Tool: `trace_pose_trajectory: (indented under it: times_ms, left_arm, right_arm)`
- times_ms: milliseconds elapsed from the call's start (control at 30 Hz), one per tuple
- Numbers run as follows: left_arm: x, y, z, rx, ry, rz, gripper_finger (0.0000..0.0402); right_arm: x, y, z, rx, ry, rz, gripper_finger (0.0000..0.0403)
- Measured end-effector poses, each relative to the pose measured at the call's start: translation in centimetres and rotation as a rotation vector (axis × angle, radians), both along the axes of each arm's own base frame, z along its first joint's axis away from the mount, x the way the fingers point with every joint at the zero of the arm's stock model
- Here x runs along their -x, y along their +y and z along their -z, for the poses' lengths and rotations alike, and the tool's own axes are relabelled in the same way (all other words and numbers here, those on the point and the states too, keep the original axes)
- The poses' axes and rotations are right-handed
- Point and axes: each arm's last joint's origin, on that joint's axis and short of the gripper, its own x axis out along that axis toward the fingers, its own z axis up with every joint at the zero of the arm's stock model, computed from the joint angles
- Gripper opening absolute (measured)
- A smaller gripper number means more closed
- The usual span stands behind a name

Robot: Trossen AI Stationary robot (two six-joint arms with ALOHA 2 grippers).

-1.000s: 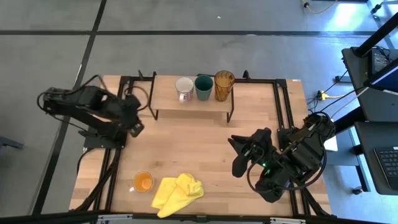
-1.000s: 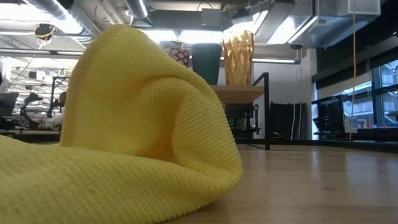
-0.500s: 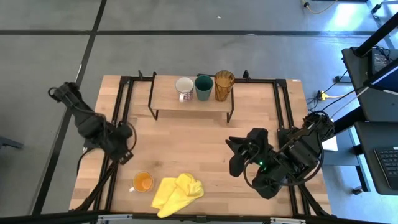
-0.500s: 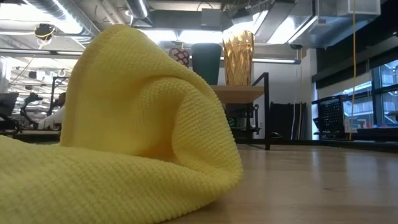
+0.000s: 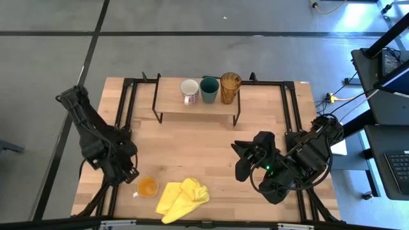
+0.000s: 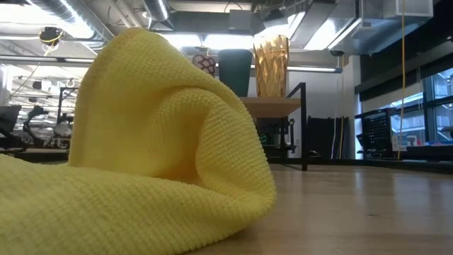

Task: Stack small to large cups/mugs on shelf
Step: Put the yellow mug on the shelf

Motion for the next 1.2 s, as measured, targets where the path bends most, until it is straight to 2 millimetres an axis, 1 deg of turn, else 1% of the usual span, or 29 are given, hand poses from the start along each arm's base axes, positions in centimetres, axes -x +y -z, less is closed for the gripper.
trace_pose_trajectory:
  times_ms: [133,333,433,633,833,1200]
  left_arm:
    - [-0.6,-1.2,0.9,-0.019,0.022,-0.005,0.0077]
    - [-1.5,-2.5,2.0,-0.020,0.033,-0.041,0.0121]
    - [-2.0,-3.1,2.4,-0.015,0.017,-0.050,0.0135]
    - [-2.8,-4.2,3.5,-0.023,0.008,-0.036,0.0136]
    - [-3.6,-5.1,4.0,-0.029,-0.046,0.100,0.0136]
    - [-3.8,-5.0,4.1,-0.113,-0.088,0.259,0.0135]
  right_arm:
    - [0.0,0.0,0.0,0.000,0.000,0.000,0.0083]
    - [0.0,0.0,0.0,-0.004,0.004,-0.003,0.0083]
    - [0.0,0.1,0.1,-0.026,0.017,-0.019,0.0083]
    - [-0.1,0.2,0.1,-0.047,0.023,-0.031,0.0083]
    - [-0.1,0.2,0.1,-0.057,0.025,-0.037,0.0083]
    - [-0.1,0.4,0.1,-0.086,0.033,-0.056,0.0083]
